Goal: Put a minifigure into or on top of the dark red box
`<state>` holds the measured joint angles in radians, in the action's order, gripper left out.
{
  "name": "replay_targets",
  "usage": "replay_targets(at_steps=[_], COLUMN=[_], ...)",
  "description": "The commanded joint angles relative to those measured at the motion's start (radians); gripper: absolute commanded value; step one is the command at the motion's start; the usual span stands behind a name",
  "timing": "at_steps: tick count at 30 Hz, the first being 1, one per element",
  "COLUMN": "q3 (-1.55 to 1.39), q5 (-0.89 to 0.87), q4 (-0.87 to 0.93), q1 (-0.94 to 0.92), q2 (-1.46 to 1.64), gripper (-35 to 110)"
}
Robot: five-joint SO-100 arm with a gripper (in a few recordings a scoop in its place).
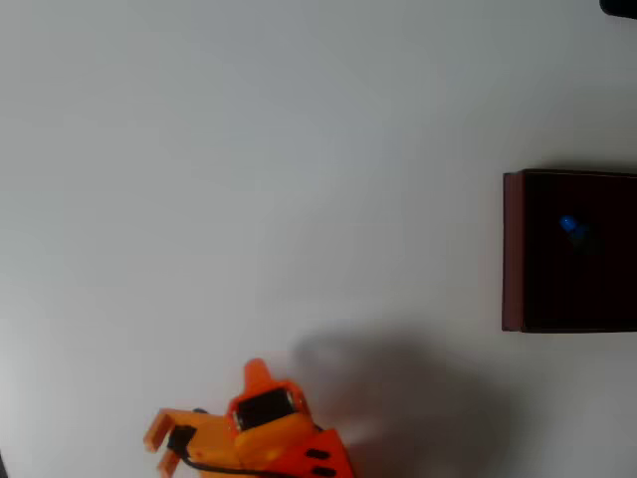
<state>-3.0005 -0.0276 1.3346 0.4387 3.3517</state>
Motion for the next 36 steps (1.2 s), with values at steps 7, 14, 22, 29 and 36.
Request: replay_targets(at_steps=[7,14,22,29,36], q3=[-0.008,-0.026,-0.123,-0.140,-0.100], q5=[0.081,0.265,1.120,0.630,0.224], q4=[0.014,0.012,0.031,-0.307,-0.253], q1=[0.109,0.298,0.273,0.285,0.373], q2=[0.011,0.060,0.060,0.060,0.060], gripper=[0,0,11,24,20])
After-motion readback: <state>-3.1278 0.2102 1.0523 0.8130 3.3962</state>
